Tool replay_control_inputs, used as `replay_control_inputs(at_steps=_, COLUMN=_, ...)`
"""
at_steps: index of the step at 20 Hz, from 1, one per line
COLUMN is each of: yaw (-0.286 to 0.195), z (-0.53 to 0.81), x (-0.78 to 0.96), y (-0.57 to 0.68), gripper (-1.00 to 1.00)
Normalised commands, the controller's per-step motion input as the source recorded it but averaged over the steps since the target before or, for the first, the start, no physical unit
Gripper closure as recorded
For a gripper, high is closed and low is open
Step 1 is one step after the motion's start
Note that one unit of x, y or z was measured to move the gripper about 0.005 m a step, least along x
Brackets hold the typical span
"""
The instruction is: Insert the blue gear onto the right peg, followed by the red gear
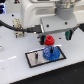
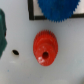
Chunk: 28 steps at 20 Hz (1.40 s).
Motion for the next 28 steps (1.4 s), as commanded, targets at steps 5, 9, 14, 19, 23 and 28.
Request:
replay_control_inputs(at_steps=5, yaw=0.000, z=-0.20, x=-0.40, y=0.07, gripper=-1.00)
replay_control_inputs(at_steps=9, yaw=0.000, z=-0.24, x=-0.33, y=0.03, gripper=-1.00)
replay_control_inputs(at_steps=14, yaw=0.000, z=-0.25, x=-0.18, y=0.01, gripper=-1.00)
replay_control_inputs(at_steps=19, yaw=0.000, z=-0.25, x=-0.15, y=0.03, gripper=-1.00)
replay_control_inputs(at_steps=23, yaw=0.000, z=-0.25, x=-0.16, y=0.06, gripper=-1.00)
replay_control_inputs(at_steps=28, yaw=0.000, z=-0.23, x=-0.17, y=0.07, gripper=-1.00)
